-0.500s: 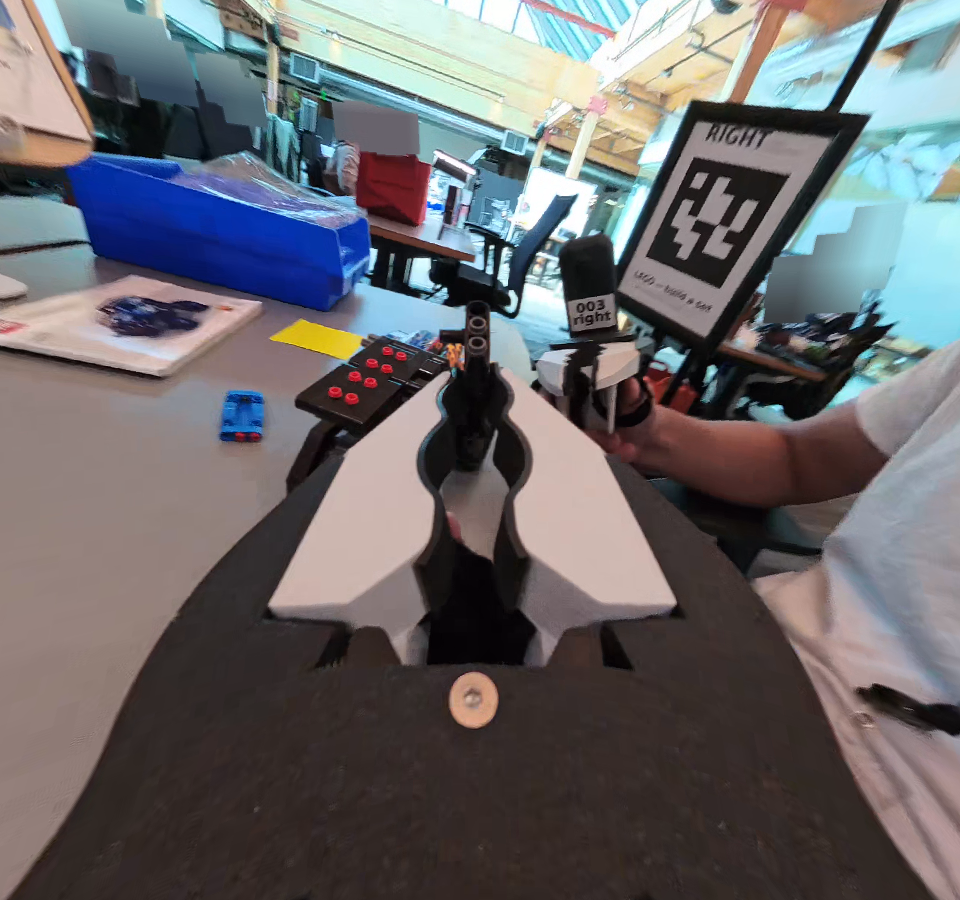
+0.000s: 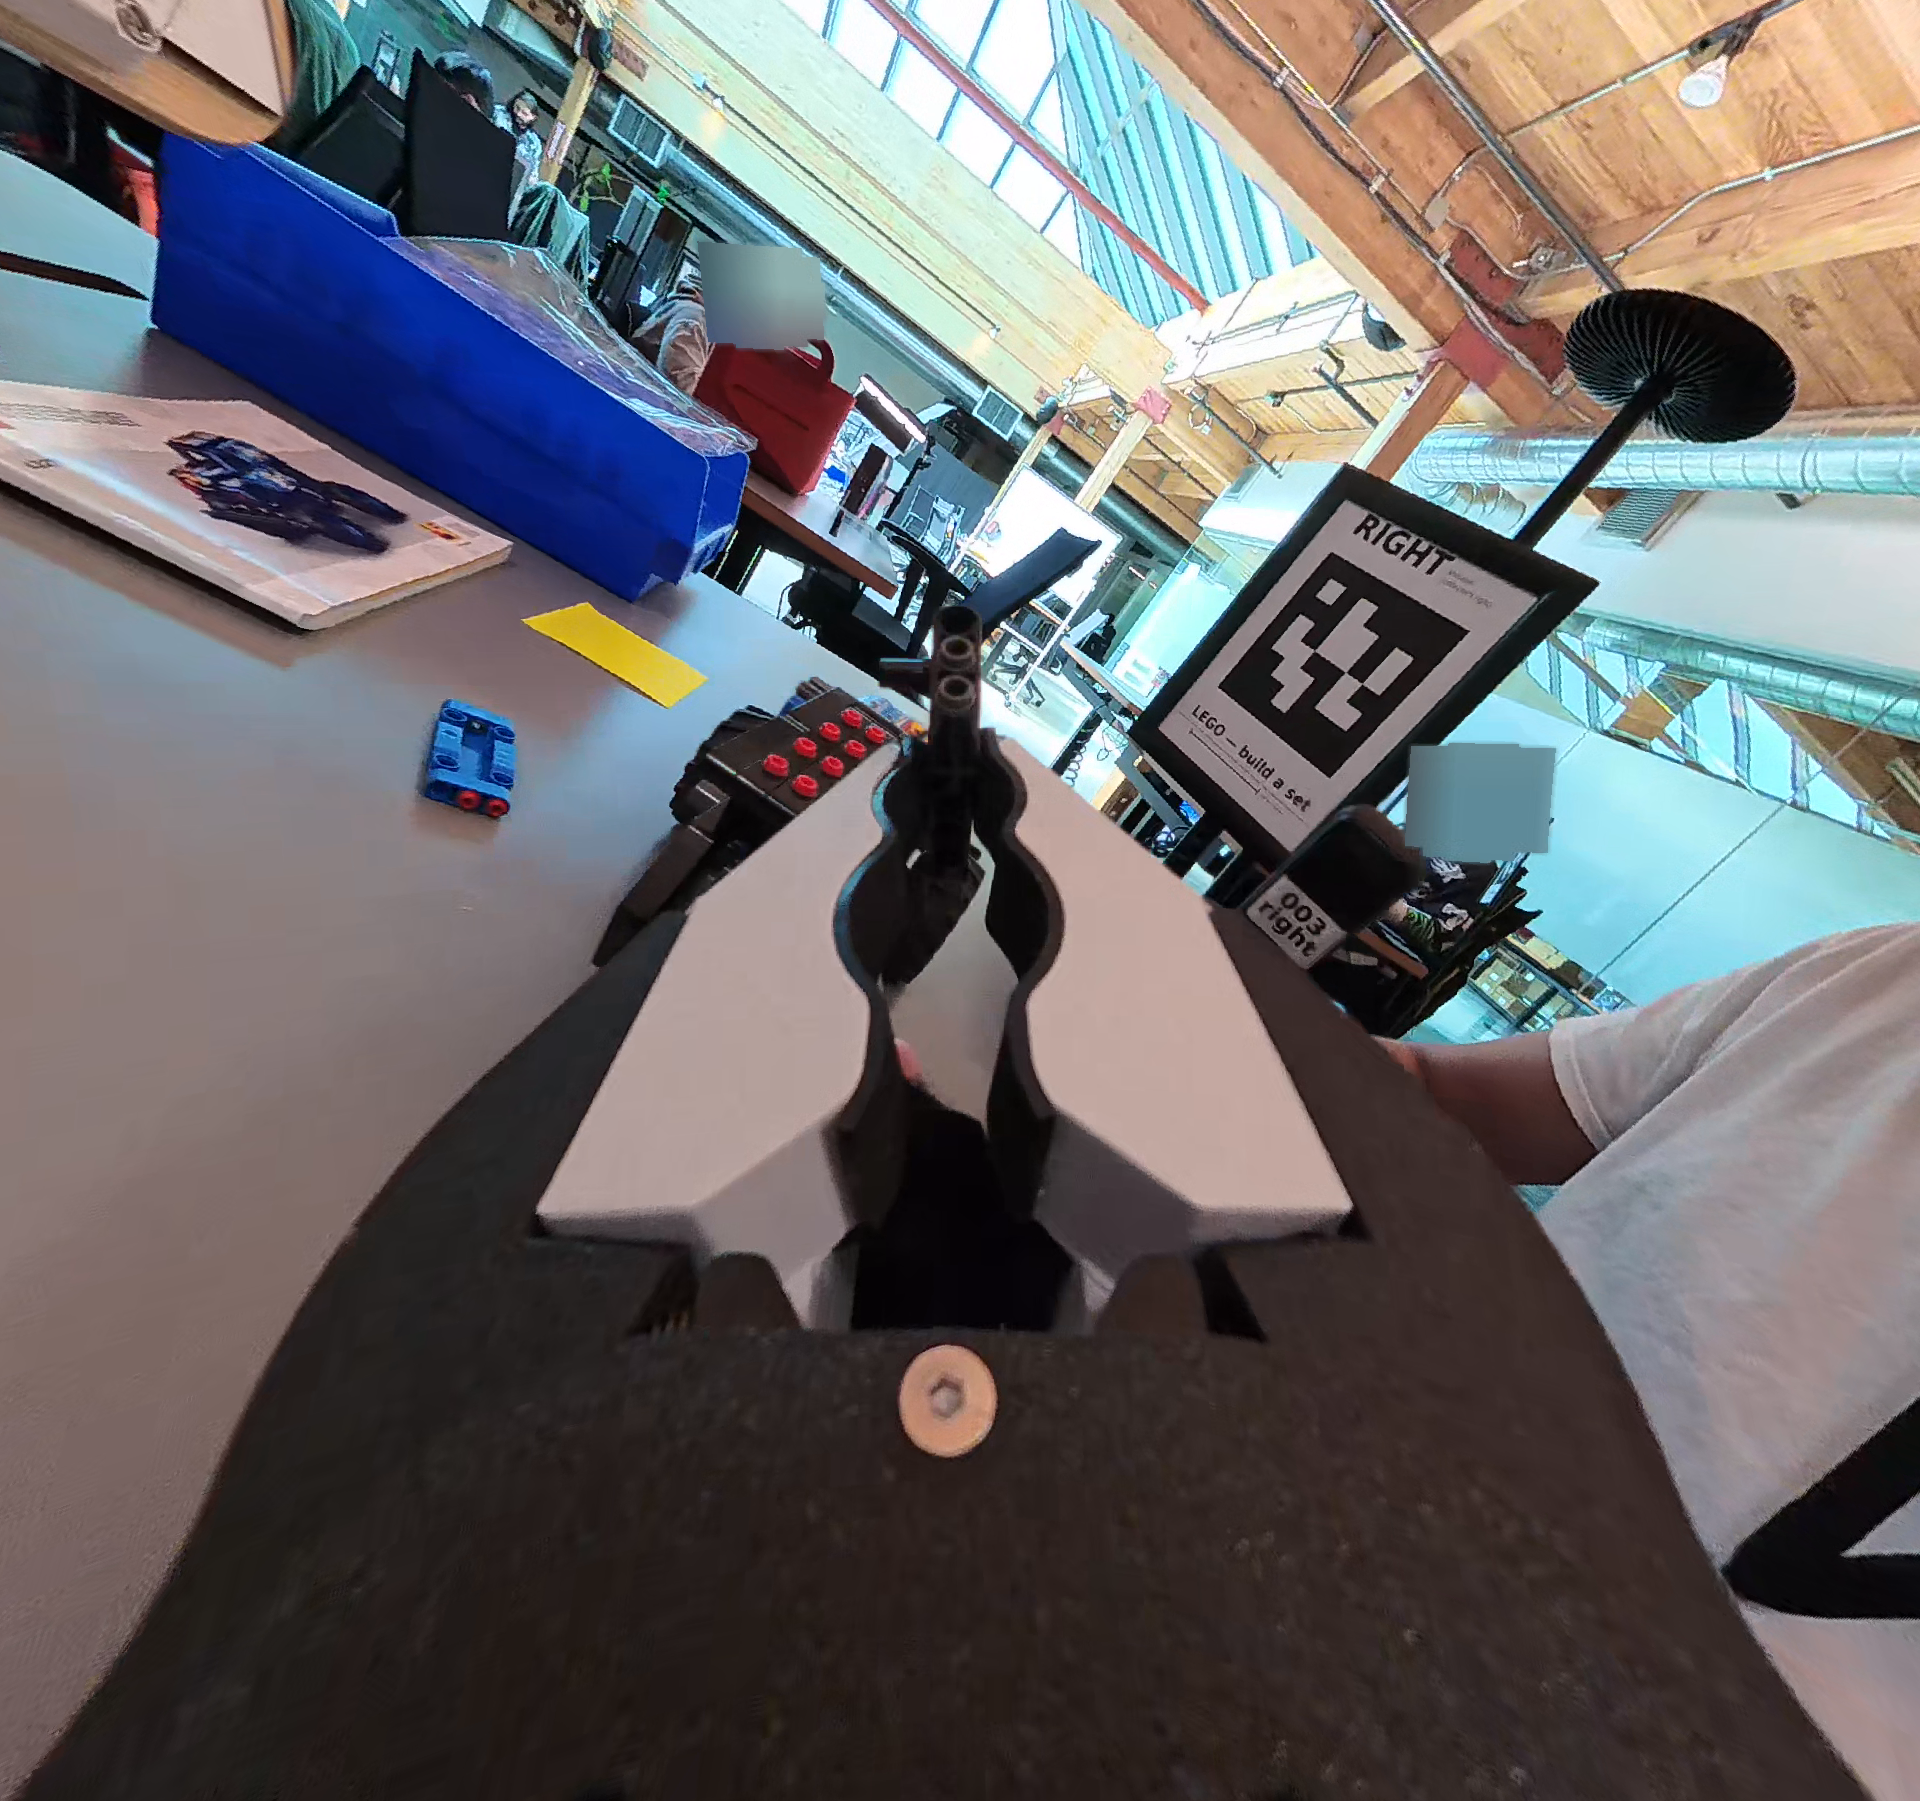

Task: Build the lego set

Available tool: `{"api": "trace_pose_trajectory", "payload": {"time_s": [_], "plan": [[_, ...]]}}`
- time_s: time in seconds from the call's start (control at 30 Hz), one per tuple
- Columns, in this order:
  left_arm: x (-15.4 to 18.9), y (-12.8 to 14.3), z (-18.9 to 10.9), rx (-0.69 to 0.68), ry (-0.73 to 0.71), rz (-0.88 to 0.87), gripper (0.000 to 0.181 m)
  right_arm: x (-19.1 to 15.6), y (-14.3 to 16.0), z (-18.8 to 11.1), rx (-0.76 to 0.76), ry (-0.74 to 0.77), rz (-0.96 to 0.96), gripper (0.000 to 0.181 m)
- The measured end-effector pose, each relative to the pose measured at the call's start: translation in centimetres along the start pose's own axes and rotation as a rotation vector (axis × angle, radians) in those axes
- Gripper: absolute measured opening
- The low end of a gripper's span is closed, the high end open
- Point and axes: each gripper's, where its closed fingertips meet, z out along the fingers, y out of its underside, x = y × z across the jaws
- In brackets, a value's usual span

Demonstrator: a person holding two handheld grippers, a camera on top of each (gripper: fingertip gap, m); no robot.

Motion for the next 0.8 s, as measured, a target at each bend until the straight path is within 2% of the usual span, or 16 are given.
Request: {"api": "trace_pose_trajectory", "payload": {"time_s": [0.2,0.4,0.43,0.5,0.57,0.6,0.7,0.77,0.8], "plan": [[-0.9,-0.1,-0.3,-0.008,-0.006,-0.066,0.007,0.1,0.7,-0.1,-0.052,-0.076,0.121,0.002],[-1.4,-0.5,-0.8,-0.031,-0.049,-0.052,0.007,-0.2,0.7,0.0,-0.042,-0.074,0.076,0.002],[-2.1,-1.6,-1.5,-0.023,-0.103,-0.010,0.007,-0.2,0.7,-0.1,-0.040,-0.078,0.077,0.002],[-3.5,-6.4,-4.8,0.064,-0.259,0.138,0.008,-0.3,0.7,-0.1,-0.042,-0.089,0.082,0.002],[-5.9,-11.1,-9.8,0.108,-0.524,0.348,0.007,-0.4,0.7,-0.2,-0.044,-0.099,0.080,0.002],[-7.3,-12.6,-12.3,0.081,-0.667,0.455,0.007,-0.5,0.8,-0.2,-0.046,-0.102,0.075,0.002],[-11.3,-14.5,-18.8,-0.080,-1.040,0.717,0.007,-0.6,0.8,0.0,-0.053,-0.106,0.070,0.002],[-13.5,-13.6,-20.5,-0.186,-1.124,0.756,0.007,-0.3,0.9,0.3,-0.072,-0.093,0.095,0.002],[-14.1,-12.8,-20.1,-0.210,-1.109,0.761,0.007,-0.1,0.9,0.5,-0.084,-0.076,0.118,0.002]]}}
